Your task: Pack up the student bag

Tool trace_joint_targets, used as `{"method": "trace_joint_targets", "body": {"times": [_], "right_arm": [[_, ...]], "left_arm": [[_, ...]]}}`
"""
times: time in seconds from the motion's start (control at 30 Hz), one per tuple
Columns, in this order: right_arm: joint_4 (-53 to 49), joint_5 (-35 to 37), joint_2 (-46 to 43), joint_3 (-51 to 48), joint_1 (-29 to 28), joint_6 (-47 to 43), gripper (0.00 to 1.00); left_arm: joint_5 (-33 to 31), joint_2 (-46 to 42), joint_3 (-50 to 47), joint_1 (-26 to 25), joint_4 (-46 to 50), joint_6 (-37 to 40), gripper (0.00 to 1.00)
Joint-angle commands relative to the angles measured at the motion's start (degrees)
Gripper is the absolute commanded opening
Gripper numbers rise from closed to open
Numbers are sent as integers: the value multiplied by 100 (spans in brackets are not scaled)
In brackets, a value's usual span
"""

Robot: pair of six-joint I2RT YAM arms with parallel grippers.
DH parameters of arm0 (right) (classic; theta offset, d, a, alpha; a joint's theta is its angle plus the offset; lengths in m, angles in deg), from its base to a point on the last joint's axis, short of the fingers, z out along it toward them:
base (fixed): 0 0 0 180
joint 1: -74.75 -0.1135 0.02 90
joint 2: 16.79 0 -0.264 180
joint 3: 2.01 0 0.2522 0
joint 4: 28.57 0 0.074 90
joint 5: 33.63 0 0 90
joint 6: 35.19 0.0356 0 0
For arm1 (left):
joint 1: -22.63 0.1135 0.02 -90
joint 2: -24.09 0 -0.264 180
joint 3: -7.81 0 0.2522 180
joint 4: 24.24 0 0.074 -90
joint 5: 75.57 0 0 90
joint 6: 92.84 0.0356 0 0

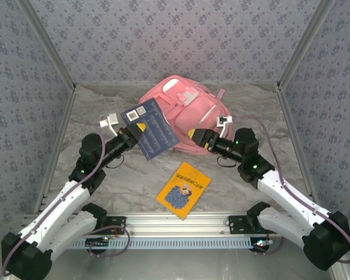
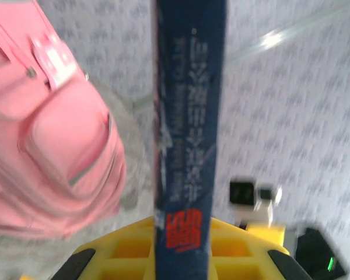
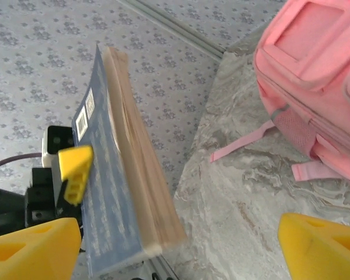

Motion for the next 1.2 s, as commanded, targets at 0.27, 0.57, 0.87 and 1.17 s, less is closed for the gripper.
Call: {"method": "trace_joint_targets", "body": {"times": [0.27,0.57,0.87,1.17], "right_arm": [[2796,1619,835,-401,-1202,1333,97],[4351,1601,2133,76,-1411,1854,94],[4186,1949,2444,438,-1561,1654,73],[3572,2803,2194,443,-1677,1431,31]], "left_arm": [[-1913,434,183,-631,-1617,-1333,0],[-2148,613,178,-1022,-1661,-1236,0],[-2315,703,67,-1273,-1684,-1063,0],[-2386,827,115,-1467,-1511,-760,0]]}}
